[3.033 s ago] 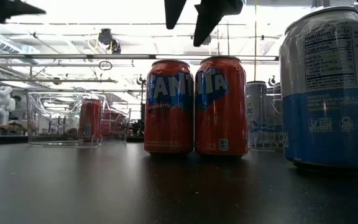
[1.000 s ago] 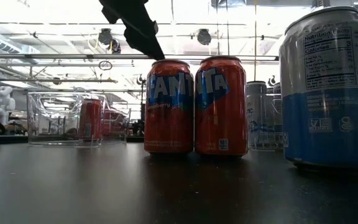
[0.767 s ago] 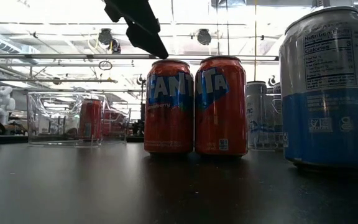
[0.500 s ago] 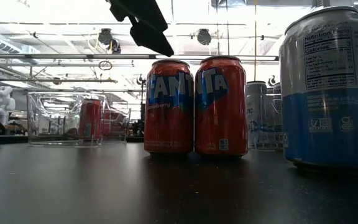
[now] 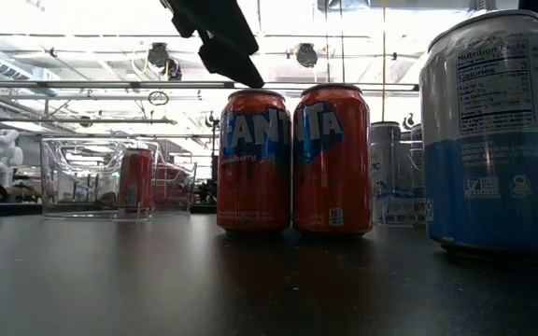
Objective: Sort soda cans
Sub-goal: Put the red soda can into the top left transparent bin
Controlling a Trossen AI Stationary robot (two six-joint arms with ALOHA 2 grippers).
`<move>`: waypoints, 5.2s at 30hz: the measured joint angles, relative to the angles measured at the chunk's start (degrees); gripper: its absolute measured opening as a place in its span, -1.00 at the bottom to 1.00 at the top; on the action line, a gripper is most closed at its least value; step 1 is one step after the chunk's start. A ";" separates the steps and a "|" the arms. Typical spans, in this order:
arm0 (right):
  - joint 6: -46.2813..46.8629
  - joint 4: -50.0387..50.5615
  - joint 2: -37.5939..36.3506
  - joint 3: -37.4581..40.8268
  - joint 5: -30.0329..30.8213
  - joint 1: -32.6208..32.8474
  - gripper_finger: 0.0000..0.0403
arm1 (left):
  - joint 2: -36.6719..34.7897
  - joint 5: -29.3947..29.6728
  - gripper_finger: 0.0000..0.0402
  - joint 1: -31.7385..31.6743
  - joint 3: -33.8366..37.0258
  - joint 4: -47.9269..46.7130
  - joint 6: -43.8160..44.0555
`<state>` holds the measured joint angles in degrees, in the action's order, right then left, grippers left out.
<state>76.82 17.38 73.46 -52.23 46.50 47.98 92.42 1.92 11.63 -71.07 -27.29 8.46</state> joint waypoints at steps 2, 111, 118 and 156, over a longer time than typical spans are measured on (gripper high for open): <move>-0.01 -1.58 -0.24 1.29 0.00 -0.22 0.48 | 0.82 -0.26 0.78 0.01 0.02 -0.49 0.05; 6.62 -2.94 -0.14 1.51 7.19 -9.81 0.48 | -13.19 -5.24 0.67 -53.63 20.59 3.60 -14.82; 6.84 -3.01 -0.14 1.51 7.37 -9.81 0.48 | -13.20 -5.05 0.70 -53.31 20.61 2.95 -10.68; 7.99 -3.51 -0.14 1.51 7.42 -9.81 0.48 | -12.02 3.07 0.71 -51.40 20.94 1.17 -29.79</move>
<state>84.82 13.87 73.32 -50.72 53.92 38.17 80.40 4.98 -39.77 -50.13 -26.12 -21.32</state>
